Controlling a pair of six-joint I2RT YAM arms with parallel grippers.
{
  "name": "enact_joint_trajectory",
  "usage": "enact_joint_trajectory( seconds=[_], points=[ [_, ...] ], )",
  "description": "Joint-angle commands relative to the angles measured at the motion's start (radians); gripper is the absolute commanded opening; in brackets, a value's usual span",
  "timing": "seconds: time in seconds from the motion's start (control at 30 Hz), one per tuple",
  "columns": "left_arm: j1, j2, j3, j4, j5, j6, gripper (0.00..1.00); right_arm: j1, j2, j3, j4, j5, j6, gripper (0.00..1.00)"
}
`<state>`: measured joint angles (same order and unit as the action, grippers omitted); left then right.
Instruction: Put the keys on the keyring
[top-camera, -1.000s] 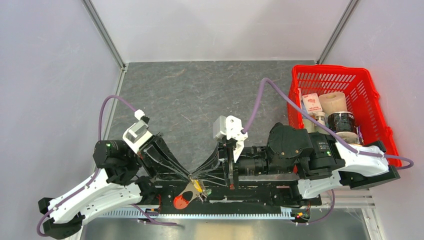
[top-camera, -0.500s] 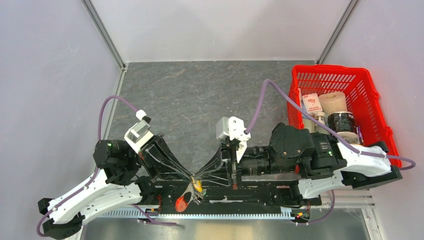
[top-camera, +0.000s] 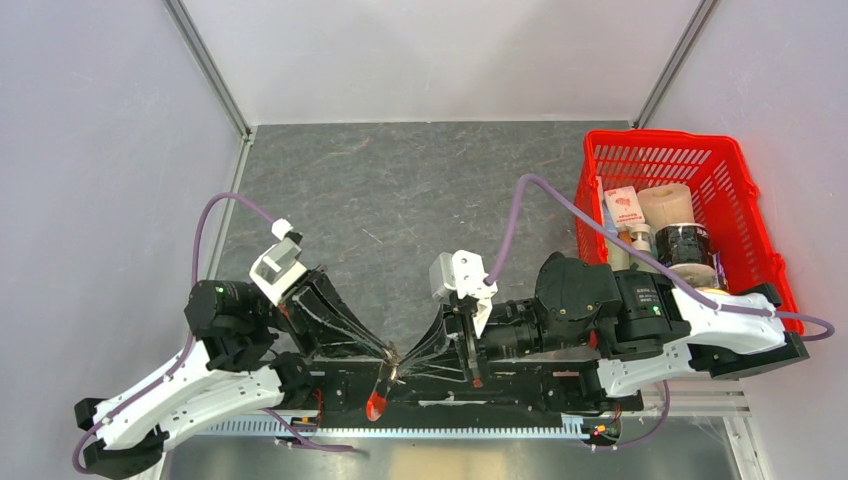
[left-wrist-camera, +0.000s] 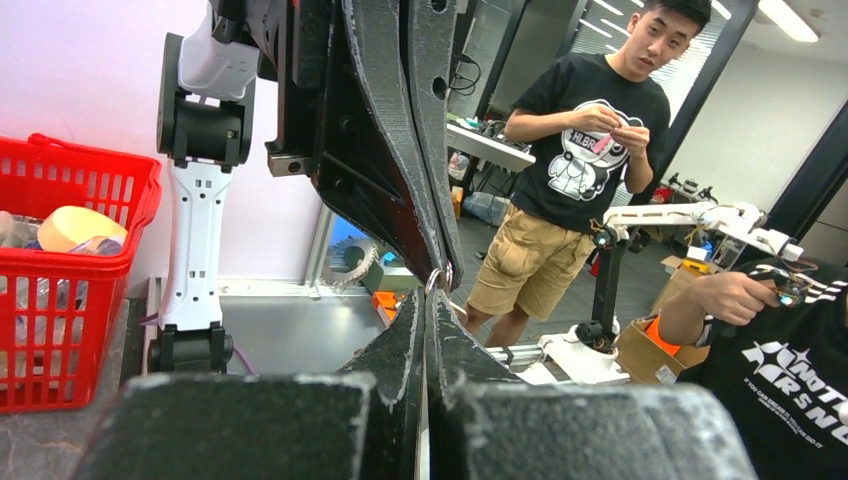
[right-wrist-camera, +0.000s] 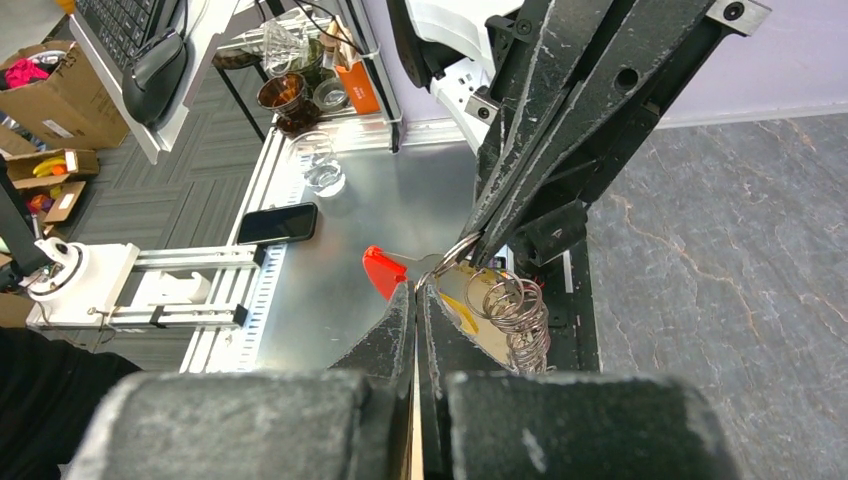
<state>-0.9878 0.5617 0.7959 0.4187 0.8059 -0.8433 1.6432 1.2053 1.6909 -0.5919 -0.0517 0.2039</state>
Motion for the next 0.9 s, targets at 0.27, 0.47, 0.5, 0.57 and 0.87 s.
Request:
enact_joint_trajectory(
  seconds=[0.27, 0.47, 0.5, 0.57, 0.87],
  points=[
    [0.003, -0.021, 0.034, 0.034, -0.137, 0.035, 0.02, 0.007, -0.047, -0.043, 0.018, 0.030, -0.007, 0.38],
    [0.003, -0.039, 0.024, 0.041, -0.157, 0.036, 0.02, 0.008, -0.113, -0.085, 0.135, 0.166, 0.043, 0.40],
    [0.003, -0.045, 0.021, 0.046, -0.164, 0.035, 0.02, 0.007, -0.119, -0.091, 0.150, 0.184, 0.048, 0.39],
    [0.003, -0.053, 0.010, 0.063, -0.177, 0.026, 0.02, 0.007, -0.131, -0.108, 0.199, 0.225, 0.055, 0.39],
    [0.003, -0.062, -0.012, 0.114, -0.231, 0.006, 0.02, 0.007, -0.041, -0.069, 0.272, 0.289, 0.029, 0.43]
  ],
)
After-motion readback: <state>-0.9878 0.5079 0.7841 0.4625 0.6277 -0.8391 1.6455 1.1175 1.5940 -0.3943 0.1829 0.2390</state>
